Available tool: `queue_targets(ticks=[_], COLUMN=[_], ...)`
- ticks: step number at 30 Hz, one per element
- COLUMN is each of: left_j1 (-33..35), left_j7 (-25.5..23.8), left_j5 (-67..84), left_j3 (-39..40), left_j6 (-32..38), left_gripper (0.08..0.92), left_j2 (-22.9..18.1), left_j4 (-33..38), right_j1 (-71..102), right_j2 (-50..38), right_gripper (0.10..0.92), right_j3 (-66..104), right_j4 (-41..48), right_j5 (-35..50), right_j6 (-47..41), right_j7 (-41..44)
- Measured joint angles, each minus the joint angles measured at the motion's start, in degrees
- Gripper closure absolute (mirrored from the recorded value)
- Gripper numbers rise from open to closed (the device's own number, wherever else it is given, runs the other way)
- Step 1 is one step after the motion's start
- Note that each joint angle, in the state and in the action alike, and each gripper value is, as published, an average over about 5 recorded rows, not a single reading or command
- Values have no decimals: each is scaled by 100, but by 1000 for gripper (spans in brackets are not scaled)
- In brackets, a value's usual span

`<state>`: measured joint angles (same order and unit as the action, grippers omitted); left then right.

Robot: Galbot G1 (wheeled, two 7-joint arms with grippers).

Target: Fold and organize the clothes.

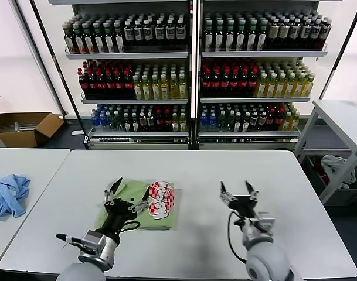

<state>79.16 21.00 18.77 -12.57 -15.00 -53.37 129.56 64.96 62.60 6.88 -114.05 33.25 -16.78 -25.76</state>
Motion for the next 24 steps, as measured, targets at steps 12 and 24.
queue_targets(ticks=[12,24], left_j1=[674,901], left_j7=[-267,-323], left_j5=[-247,-337], left_j3=[-519,-714], left_j6=[202,269], left_gripper=[177,177], left_j2=[-270,-343], left_j4=[132,91], right_j1=[-1327,-1518], right_j2=[562,681], right_gripper=[203,226], right_j3=[-1493,-1932], right_j4=[1040,1424], right_j5=[368,385], right_j6=[-525,-528], right_j7=[244,580])
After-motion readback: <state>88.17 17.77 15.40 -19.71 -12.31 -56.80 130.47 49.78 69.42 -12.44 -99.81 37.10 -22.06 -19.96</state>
